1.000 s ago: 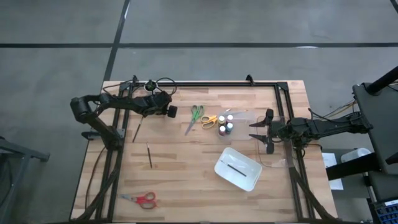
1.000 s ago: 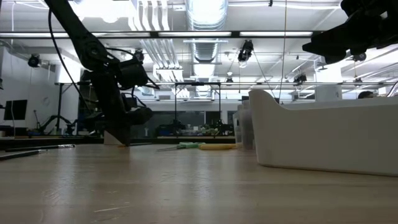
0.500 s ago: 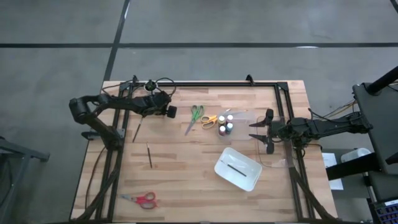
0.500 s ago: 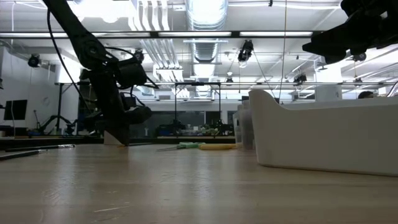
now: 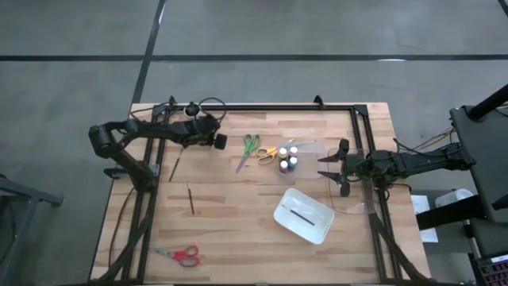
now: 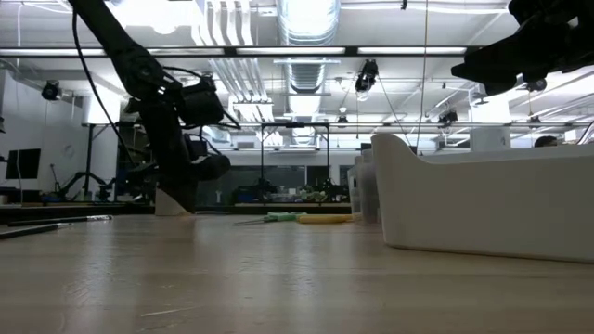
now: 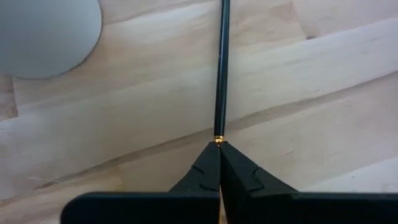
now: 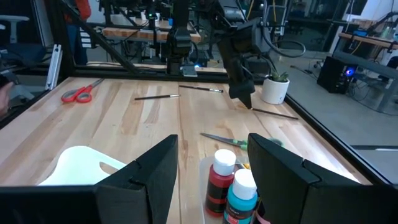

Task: Pick & Place Paint Supplies
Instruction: Put the black paintbrush into the white bin

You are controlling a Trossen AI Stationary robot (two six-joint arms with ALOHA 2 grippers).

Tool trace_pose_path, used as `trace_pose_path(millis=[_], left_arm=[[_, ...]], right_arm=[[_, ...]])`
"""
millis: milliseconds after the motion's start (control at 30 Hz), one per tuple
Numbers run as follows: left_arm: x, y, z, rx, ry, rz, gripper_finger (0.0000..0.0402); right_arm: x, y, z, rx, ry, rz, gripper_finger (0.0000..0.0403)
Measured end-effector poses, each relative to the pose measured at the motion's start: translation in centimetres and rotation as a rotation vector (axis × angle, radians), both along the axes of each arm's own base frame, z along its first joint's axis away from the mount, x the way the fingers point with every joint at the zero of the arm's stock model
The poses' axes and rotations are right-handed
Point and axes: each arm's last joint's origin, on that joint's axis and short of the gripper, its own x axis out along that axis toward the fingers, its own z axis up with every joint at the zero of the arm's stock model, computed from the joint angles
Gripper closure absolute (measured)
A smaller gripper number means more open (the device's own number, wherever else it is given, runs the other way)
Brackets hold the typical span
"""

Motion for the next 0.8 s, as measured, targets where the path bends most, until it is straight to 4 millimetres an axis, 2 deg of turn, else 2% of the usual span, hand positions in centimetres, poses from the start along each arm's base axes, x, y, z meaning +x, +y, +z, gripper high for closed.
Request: trace_pose_path(millis=[600,800], left_arm=[[0.2,0.1,0.5,-0.001,-0.002,0.000,0.0401],[0.3,-0.2,1.4,0.016,-0.033,-0.012,0.0401]], right_arm=[[0.0,0.0,0.0,0.002,0.000,0.000,0.0211],[0.0,0.0,0.0,0.001,0.000,0.000,0.0211]])
